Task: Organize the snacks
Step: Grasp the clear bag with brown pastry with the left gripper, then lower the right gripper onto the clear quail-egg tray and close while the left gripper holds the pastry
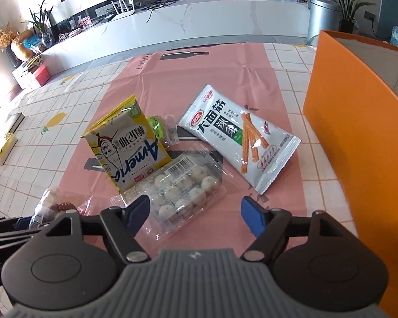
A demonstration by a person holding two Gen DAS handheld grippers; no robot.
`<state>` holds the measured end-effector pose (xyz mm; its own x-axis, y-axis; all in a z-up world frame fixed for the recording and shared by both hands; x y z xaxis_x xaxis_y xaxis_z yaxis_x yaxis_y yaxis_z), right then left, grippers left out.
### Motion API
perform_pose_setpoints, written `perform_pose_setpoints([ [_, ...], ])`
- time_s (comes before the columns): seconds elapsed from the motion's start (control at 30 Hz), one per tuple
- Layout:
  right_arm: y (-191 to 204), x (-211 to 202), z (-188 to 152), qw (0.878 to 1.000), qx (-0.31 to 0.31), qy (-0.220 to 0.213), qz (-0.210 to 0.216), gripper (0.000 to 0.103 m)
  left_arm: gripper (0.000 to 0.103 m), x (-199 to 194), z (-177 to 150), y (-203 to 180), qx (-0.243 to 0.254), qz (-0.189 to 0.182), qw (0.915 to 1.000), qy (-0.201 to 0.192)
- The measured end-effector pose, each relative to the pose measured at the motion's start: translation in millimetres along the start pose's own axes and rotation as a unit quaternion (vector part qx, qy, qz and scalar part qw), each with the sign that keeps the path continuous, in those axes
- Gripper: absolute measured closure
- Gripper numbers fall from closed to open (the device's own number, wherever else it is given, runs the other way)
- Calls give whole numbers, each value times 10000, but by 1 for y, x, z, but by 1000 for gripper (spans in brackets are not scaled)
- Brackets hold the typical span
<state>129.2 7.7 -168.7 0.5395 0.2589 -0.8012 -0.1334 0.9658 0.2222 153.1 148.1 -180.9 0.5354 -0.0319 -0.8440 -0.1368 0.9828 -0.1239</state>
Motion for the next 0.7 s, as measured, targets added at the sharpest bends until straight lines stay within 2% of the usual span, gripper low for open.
perform_pose_setpoints([
  [0.07,4,6,2,9999,107,33,-57,24,57,2,0,3,-51,26,10000,5],
  [0.33,16,26,10,9977,557,70,-369,20,57,5,2,12,-295,79,9995,54],
  [0.43,20,32,10,9975,421,76,-569,16,57,5,3,13,-311,94,9995,40],
  [0.6,21,35,2,9967,-21,121,-806,16,57,6,2,13,-342,61,9994,58],
  [0.7,17,30,-6,9966,-213,179,-776,17,57,6,2,11,-332,22,9994,74],
])
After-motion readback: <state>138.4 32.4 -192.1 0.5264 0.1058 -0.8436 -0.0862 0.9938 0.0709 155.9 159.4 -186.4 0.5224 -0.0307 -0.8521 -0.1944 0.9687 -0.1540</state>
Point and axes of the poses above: each gripper's, at about its wrist camera, not at the fingertips, and x roughly the way its jaws point, y to its left, z to its top, the point moved 7 cm from there along x, roughly the way its jaws point, and after that the axes turned 2 degrees about z, right-handed, at the moved point
